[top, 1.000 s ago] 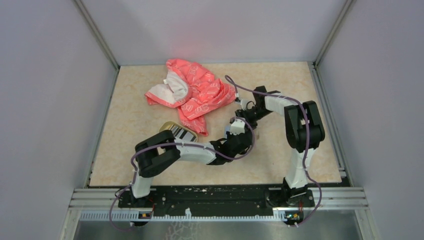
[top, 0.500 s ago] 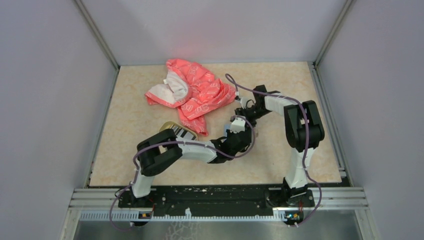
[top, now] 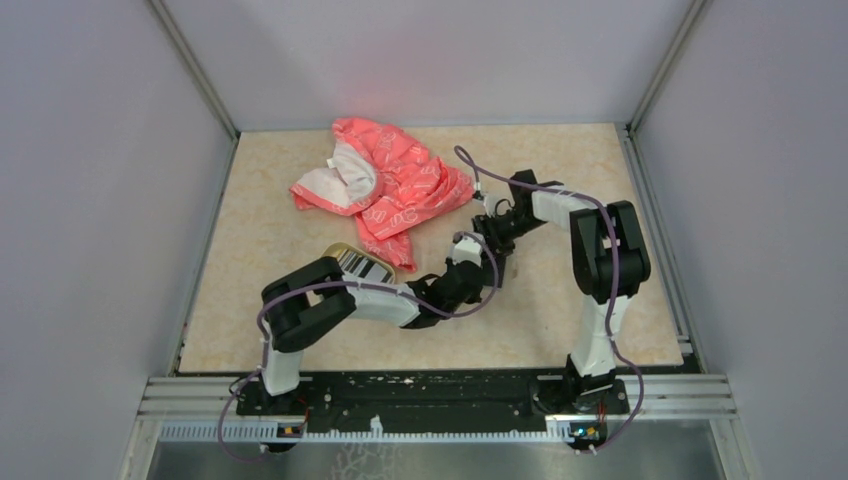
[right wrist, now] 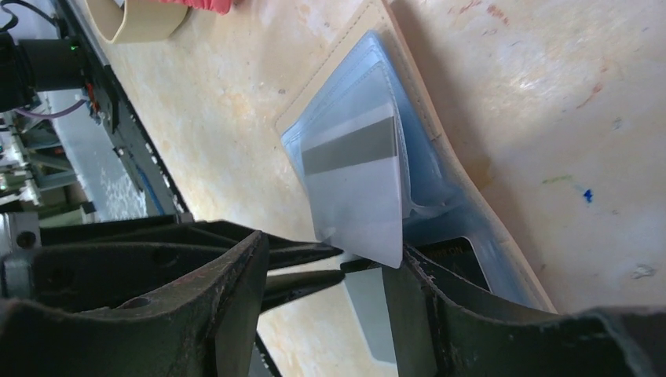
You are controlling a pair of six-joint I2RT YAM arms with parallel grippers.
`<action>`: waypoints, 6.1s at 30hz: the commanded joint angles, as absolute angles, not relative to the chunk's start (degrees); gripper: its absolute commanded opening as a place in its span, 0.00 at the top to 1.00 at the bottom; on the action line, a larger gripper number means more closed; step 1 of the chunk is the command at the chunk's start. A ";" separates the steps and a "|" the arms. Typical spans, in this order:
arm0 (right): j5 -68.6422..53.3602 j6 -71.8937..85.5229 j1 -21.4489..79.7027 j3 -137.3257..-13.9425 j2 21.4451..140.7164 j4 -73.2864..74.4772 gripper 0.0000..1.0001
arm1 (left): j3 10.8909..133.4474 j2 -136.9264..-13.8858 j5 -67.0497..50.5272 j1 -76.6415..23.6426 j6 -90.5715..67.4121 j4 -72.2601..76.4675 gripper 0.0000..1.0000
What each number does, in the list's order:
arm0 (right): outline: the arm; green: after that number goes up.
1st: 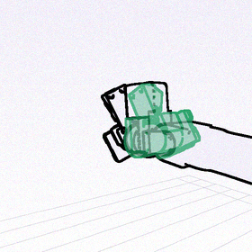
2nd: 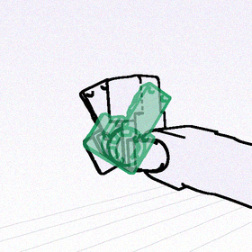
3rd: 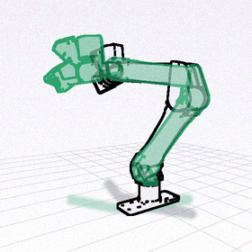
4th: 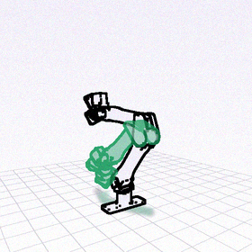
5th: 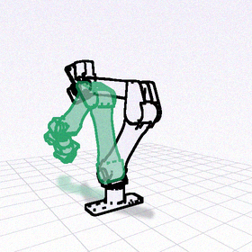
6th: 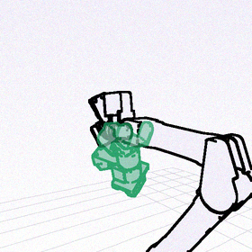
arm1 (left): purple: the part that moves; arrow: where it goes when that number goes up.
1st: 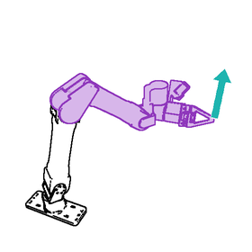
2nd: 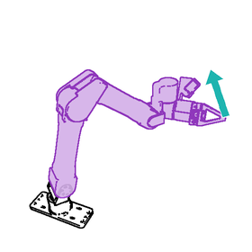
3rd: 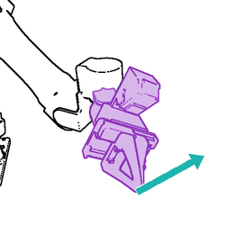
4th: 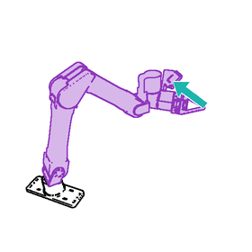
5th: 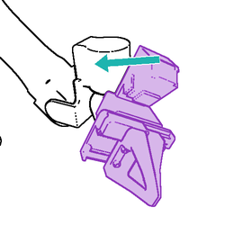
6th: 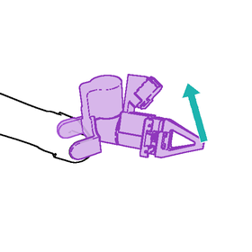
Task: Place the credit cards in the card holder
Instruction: Insert the credit card into the card holder.
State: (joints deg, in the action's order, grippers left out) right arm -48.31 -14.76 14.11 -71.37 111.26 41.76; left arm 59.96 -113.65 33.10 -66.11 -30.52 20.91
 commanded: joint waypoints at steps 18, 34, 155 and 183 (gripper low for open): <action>-47.84 -14.40 15.69 -71.54 112.23 45.65 0.46 | 37.91 -90.72 25.78 -60.36 -23.02 33.29 0.81; -31.69 -14.05 24.47 -72.36 109.16 41.89 0.45 | 33.78 -92.27 20.36 -59.72 -23.64 42.39 0.80; -22.37 -23.23 30.64 -69.04 109.48 39.93 0.99 | 29.59 -95.69 13.62 -59.71 -42.72 39.45 0.95; -40.55 -33.56 29.62 -62.14 86.26 34.10 0.69 | 30.19 -99.19 13.99 -57.16 -42.10 38.74 0.97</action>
